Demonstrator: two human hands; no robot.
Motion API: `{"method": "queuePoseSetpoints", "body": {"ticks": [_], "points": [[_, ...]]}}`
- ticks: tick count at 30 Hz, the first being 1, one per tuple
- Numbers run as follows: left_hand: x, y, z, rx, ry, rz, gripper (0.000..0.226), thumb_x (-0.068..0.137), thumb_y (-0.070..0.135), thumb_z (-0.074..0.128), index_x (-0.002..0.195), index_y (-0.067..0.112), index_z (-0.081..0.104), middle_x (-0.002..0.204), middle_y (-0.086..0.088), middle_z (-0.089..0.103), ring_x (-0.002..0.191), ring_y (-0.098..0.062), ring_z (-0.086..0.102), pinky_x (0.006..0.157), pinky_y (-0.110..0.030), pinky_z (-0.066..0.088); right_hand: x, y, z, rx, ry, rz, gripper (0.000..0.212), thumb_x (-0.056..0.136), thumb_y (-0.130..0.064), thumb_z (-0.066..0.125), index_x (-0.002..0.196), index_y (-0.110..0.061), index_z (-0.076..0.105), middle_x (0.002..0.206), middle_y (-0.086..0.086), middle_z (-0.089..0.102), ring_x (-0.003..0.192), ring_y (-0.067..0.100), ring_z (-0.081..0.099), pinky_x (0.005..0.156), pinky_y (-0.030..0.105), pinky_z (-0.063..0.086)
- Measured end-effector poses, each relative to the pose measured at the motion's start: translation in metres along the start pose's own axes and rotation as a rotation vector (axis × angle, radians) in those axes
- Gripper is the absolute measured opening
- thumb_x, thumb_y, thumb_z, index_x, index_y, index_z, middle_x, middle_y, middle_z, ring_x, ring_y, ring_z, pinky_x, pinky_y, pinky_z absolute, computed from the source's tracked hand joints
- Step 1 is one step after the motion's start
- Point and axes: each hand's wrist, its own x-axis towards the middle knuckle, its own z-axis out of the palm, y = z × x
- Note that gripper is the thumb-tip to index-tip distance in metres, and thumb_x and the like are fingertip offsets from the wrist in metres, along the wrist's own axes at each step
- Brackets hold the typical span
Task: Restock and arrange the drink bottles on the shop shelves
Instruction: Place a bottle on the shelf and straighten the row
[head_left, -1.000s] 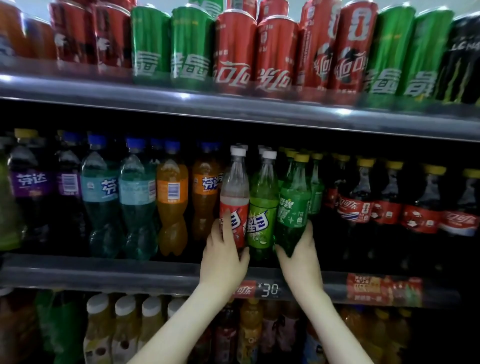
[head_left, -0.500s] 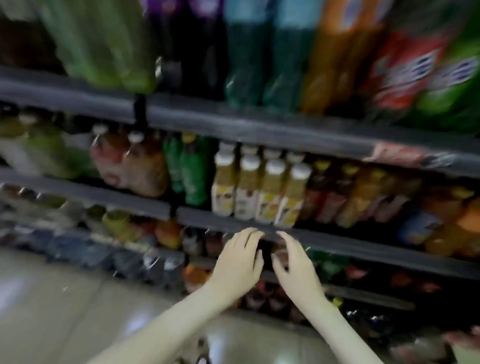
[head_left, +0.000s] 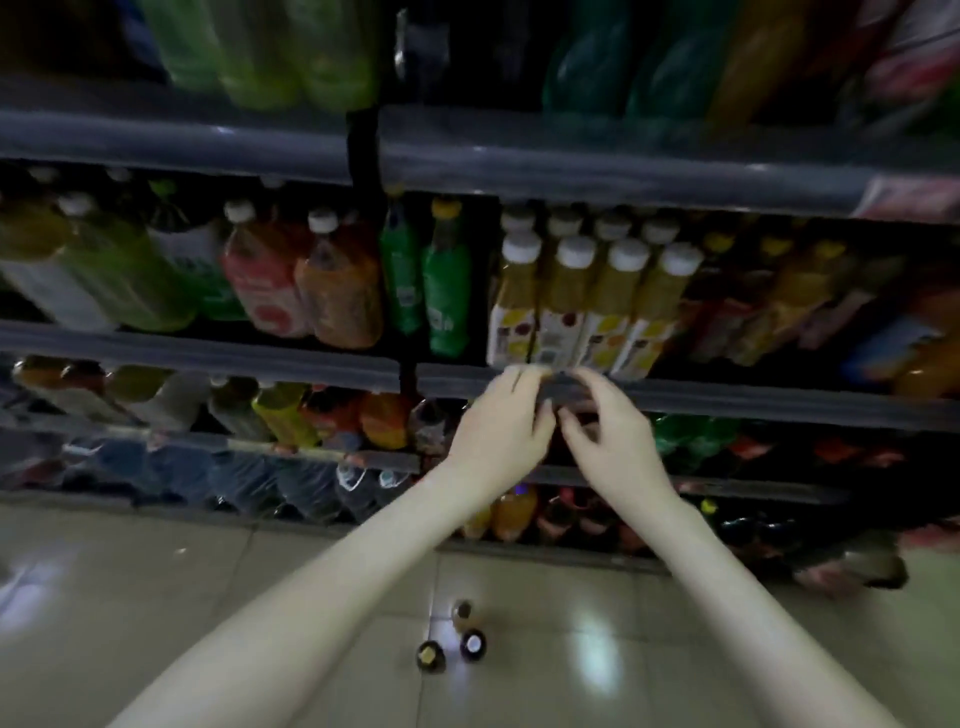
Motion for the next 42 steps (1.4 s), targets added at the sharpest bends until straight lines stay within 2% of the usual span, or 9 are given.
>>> {"method": "queuePoseSetpoints", "body": {"ticks": [5,8,12,17,20,24,33,37,42], "points": [[0.096,0.11,-0.007,-0.067,0.209,0.301,0.03,0.093,0.019,0.049,0.121,0.009,0.055,0.12,-0.004,0.056,0.111,-0.015,0.053,0.088,-0.016,0.041,0.026,0.009,-0.159,0.015,0.462,-0.105,0.04,0.095,-0.012,0.056,0.134,-0.017,0.048,0.113,-0.006,0.057,0.097,-0.006,0.055,0.081,0.002,0.041],[0.151,0.179,-0.005,-0.08,0.41,0.422,0.033,0.093,0.022,0.048,0.122,0.008,0.057,0.125,-0.007,0.054,0.119,-0.015,0.048,0.101,-0.012,0.032,0.046,0.021,-0.254,-0.008,0.714,-0.191,0.039,0.095,-0.012,0.055,0.134,-0.017,0.046,0.111,-0.006,0.055,0.099,-0.003,0.055,0.082,0.005,0.042],[0.212,0.26,0.004,-0.035,0.644,0.421,0.041,0.088,0.016,0.062,0.128,0.009,0.055,0.137,-0.018,0.045,0.129,-0.025,0.036,0.108,-0.03,0.028,0.082,0.035,-0.343,-0.06,0.873,-0.208,0.05,0.095,-0.018,0.056,0.14,-0.014,0.035,0.121,-0.001,0.048,0.111,0.011,0.048,0.092,0.021,0.042],[0.263,0.296,0.024,0.177,0.634,0.369,0.063,0.084,0.023,0.067,0.141,0.019,0.043,0.147,-0.023,0.029,0.135,-0.037,0.028,0.11,-0.047,0.025,0.129,0.059,-0.378,-0.182,0.823,-0.114,0.078,0.09,-0.026,0.065,0.148,-0.013,0.014,0.143,0.012,0.033,0.13,0.026,0.031,0.103,0.035,0.036],[0.28,0.297,0.037,0.277,0.582,0.323,0.071,0.081,0.027,0.069,0.144,0.022,0.037,0.15,-0.024,0.024,0.137,-0.041,0.026,0.111,-0.057,0.026,0.148,0.073,-0.378,-0.101,0.669,-0.034,0.093,0.087,-0.026,0.068,0.151,-0.018,0.0,0.144,0.016,0.034,0.127,0.033,0.042,0.096,0.041,0.044],[0.295,0.29,0.055,0.395,0.511,0.272,0.082,0.076,0.032,0.072,0.147,0.024,0.031,0.15,-0.023,0.021,0.14,-0.041,0.02,0.111,-0.056,0.013,0.16,0.089,-0.377,-0.028,0.662,-0.02,0.097,0.085,-0.025,0.068,0.15,-0.024,-0.004,0.139,0.017,0.04,0.115,0.034,0.054,0.086,0.041,0.052],[0.296,0.27,0.078,0.407,0.544,0.335,0.078,0.075,0.027,0.073,0.144,0.021,0.038,0.149,-0.019,0.019,0.141,-0.037,0.014,0.111,-0.057,0.011,0.176,0.128,-0.393,-0.115,0.788,0.052,0.099,0.089,-0.021,0.065,0.149,-0.032,-0.013,0.145,0.021,0.032,0.117,0.04,0.052,0.081,0.049,0.055],[0.269,0.264,0.085,0.254,0.557,0.407,0.063,0.08,0.019,0.065,0.14,0.014,0.046,0.145,-0.019,0.028,0.137,-0.034,0.023,0.112,-0.056,0.023,0.159,0.129,-0.371,-0.115,0.829,0.031,0.093,0.088,-0.019,0.065,0.152,-0.026,-0.002,0.146,0.02,0.031,0.129,0.038,0.039,0.096,0.048,0.046],[0.177,0.215,0.104,0.012,0.455,0.503,0.035,0.087,0.012,0.057,0.12,0.002,0.06,0.114,-0.015,0.062,0.108,-0.024,0.055,0.096,-0.032,0.044,0.087,0.117,-0.275,-0.17,0.755,-0.315,0.058,0.089,-0.011,0.061,0.14,-0.002,0.034,0.135,0.017,0.044,0.125,0.026,0.038,0.104,0.033,0.036]]}}
